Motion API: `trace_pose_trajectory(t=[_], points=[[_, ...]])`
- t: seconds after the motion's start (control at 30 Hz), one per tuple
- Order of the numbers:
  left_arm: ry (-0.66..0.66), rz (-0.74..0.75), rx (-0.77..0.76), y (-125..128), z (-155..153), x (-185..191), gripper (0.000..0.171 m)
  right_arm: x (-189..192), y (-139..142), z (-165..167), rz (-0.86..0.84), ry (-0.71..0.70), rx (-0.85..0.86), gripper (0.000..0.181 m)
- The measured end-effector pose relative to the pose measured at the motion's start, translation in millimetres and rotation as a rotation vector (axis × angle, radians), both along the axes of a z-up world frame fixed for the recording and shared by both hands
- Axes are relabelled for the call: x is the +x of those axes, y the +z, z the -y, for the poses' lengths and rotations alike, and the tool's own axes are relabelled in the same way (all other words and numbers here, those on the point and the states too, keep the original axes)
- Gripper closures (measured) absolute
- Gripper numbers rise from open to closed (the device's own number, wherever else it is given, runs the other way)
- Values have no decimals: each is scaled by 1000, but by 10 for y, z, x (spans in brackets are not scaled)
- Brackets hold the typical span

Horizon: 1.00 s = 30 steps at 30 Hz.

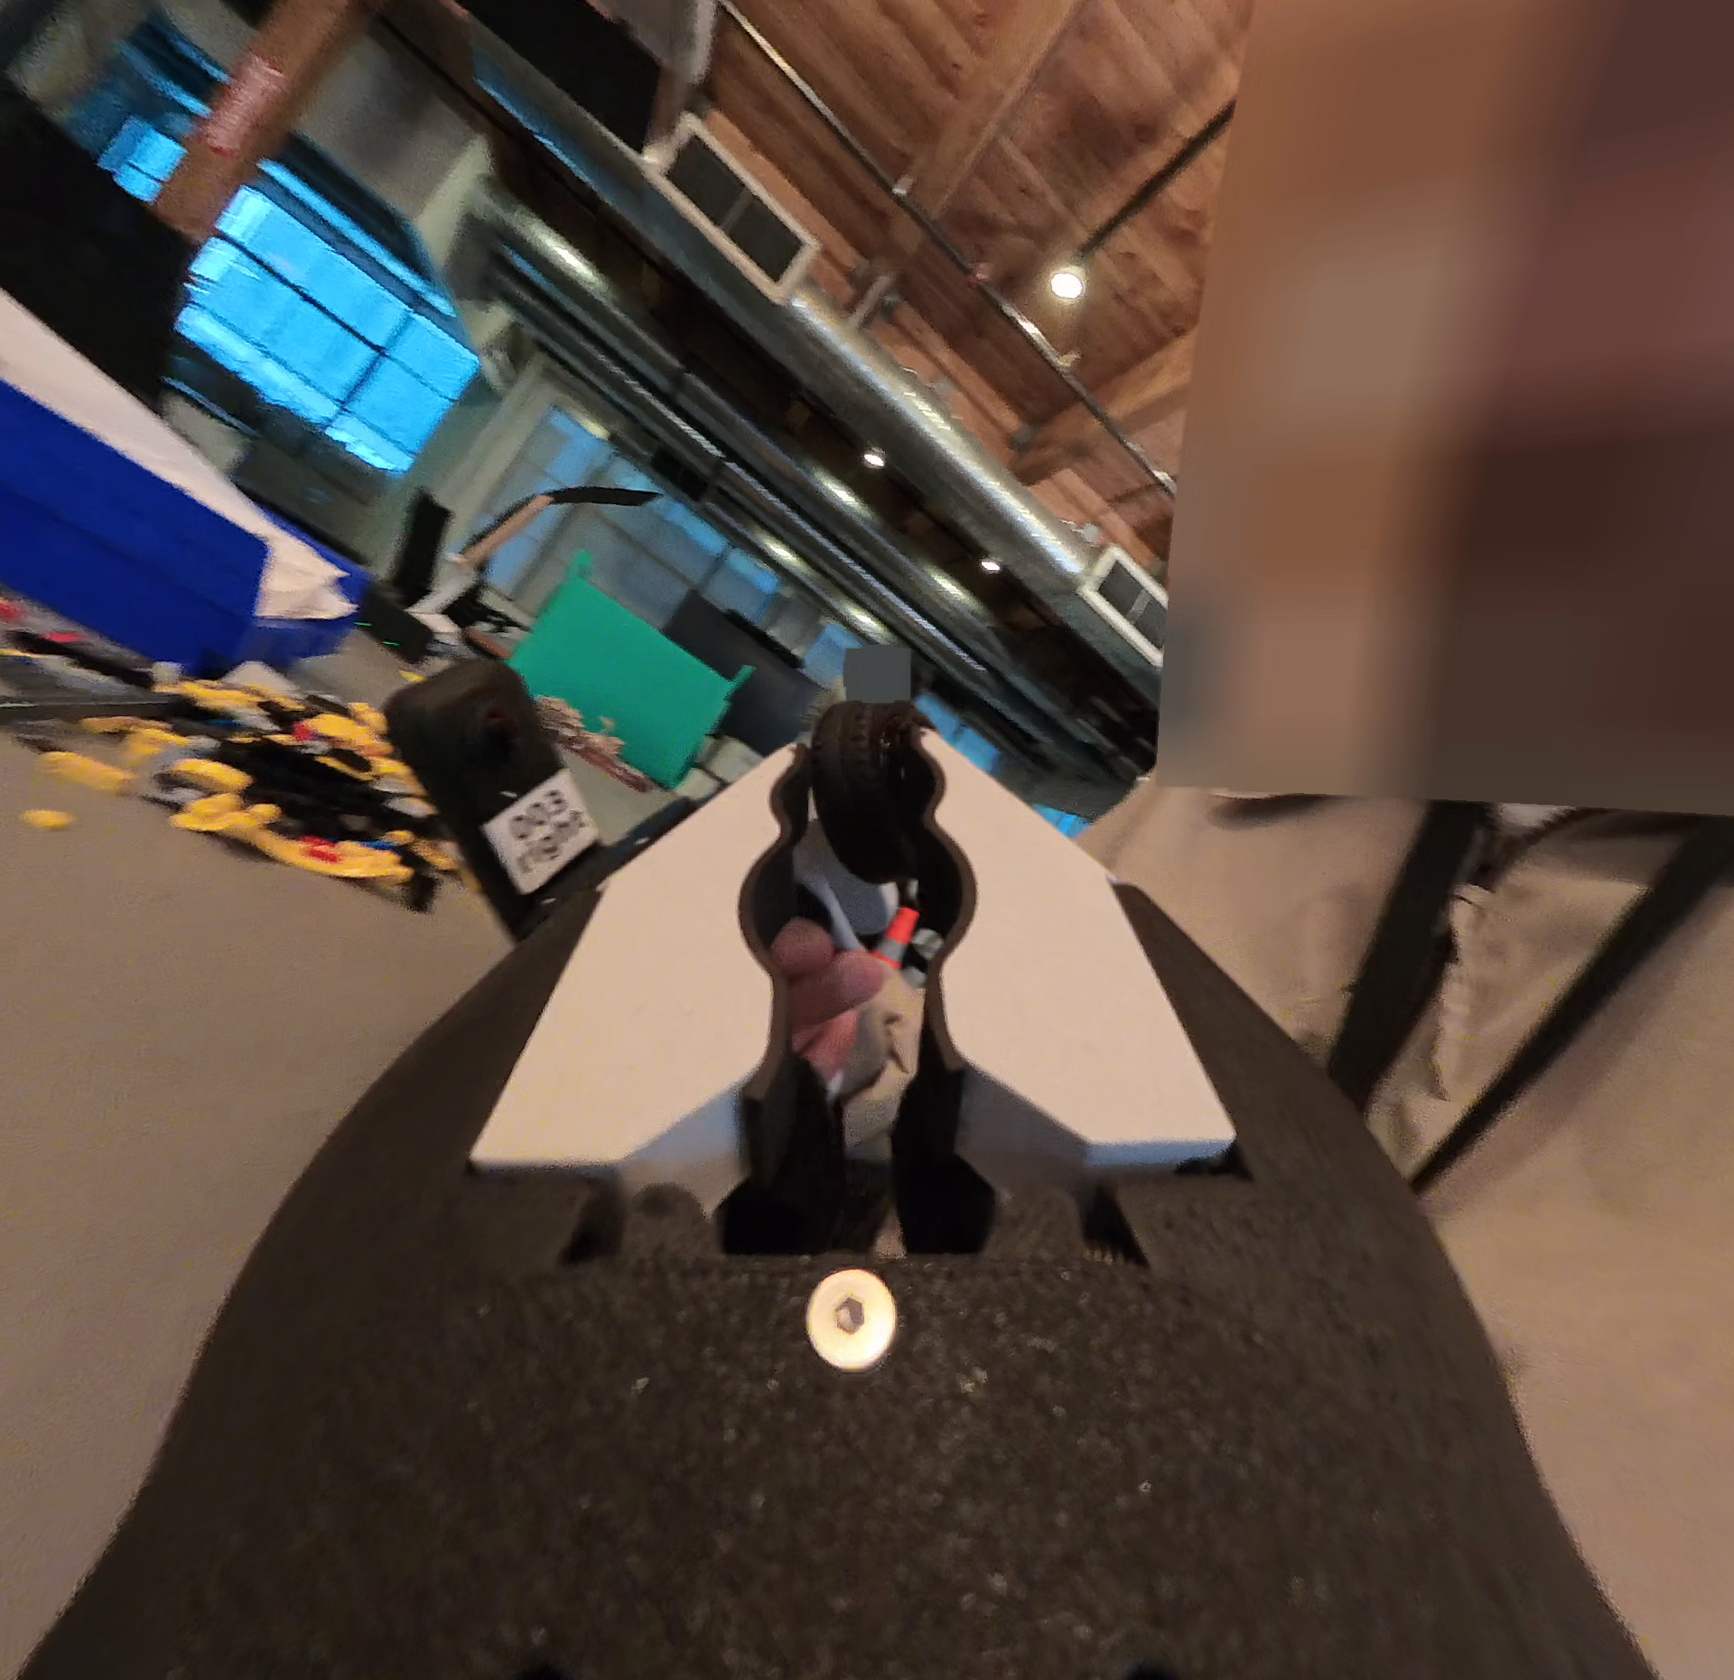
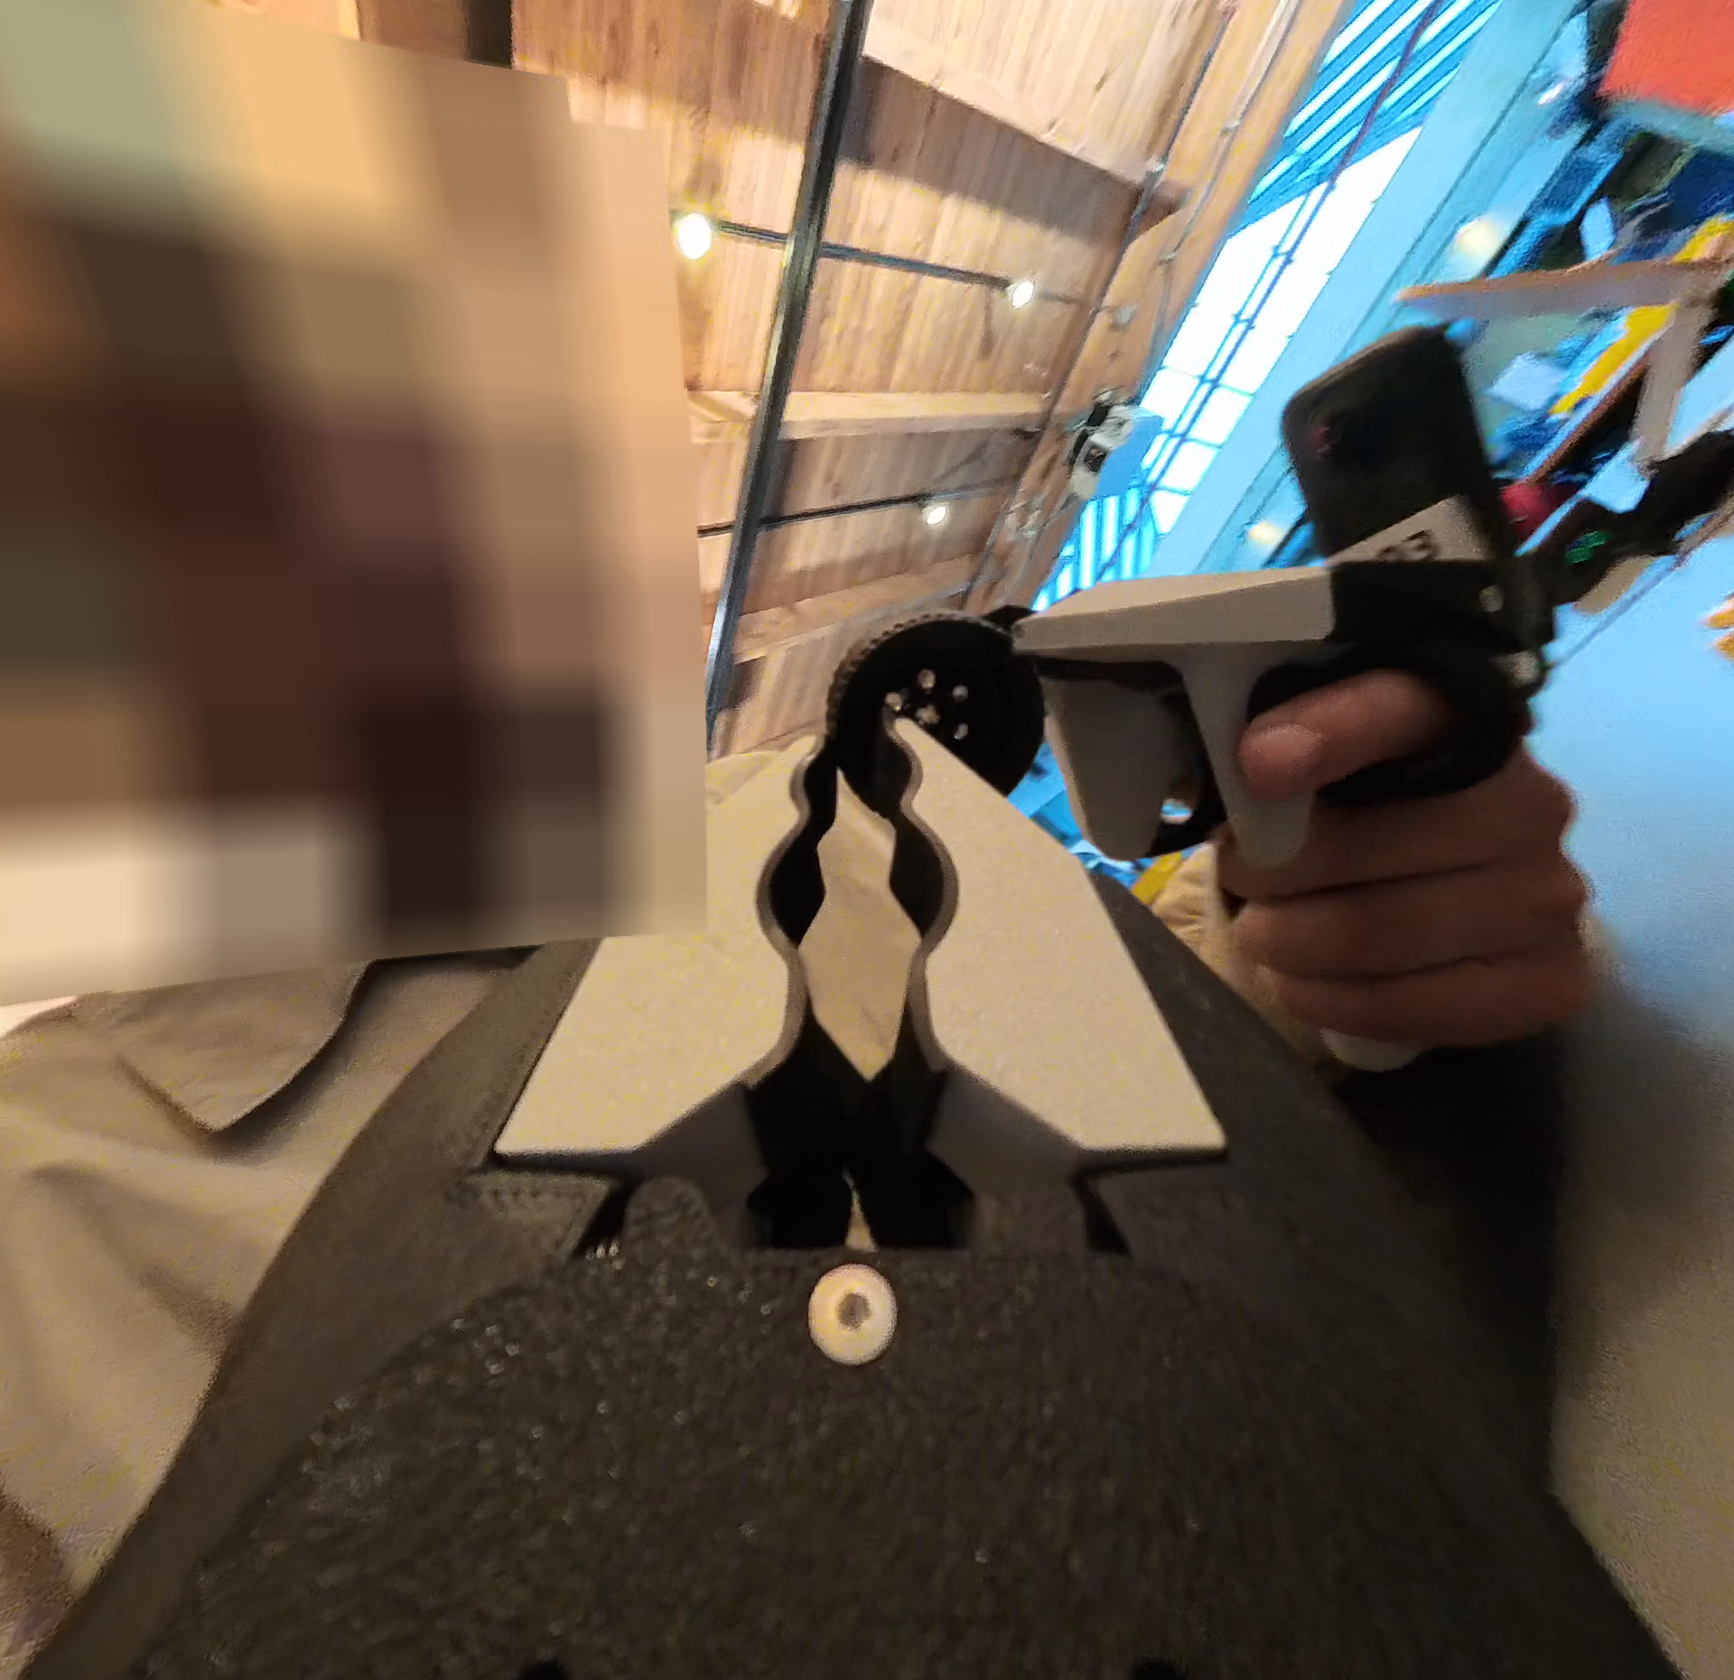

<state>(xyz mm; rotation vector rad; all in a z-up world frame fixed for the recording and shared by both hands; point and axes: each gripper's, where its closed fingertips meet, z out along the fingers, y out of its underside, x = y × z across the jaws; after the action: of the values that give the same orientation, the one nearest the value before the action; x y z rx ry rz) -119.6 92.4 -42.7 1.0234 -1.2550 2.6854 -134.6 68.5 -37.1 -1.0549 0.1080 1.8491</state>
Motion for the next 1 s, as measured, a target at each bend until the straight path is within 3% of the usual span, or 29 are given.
trace_pose_trajectory(t=[0.03, 0.13, 0.3, 0.37, 0.47, 0.53, 0.77, 1.0], points=[[41, -17, 30, -40, -22, 31, 151, 15, -57, -44, 62, -54, -22, 173], [61, -32, 49, -87, -12, 40, 150, -11, -121, -63, 248, -156, -24, 173], [-102, 11, -86, 51, 111, -37, 150, -40, 71, 53, -36, 37, 60, 173], [-96, 15, -91, 62, 122, -36, 150, -38, 83, 71, -41, 48, 69, 173], [3, -59, -63, -47, 2, 95, 150, 67, -31, -45, 23, -57, -9, 172], [86, -150, -34, -202, -120, 197, 150, 175, -202, -173, 174, -203, -94, 171], [168, -248, 37, -399, -218, 273, 152, 426, -421, -264, 452, -463, -191, 168], [249, -275, 238, -573, -192, 310, 152, 471, -625, -243, 653, -507, -256, 169]])
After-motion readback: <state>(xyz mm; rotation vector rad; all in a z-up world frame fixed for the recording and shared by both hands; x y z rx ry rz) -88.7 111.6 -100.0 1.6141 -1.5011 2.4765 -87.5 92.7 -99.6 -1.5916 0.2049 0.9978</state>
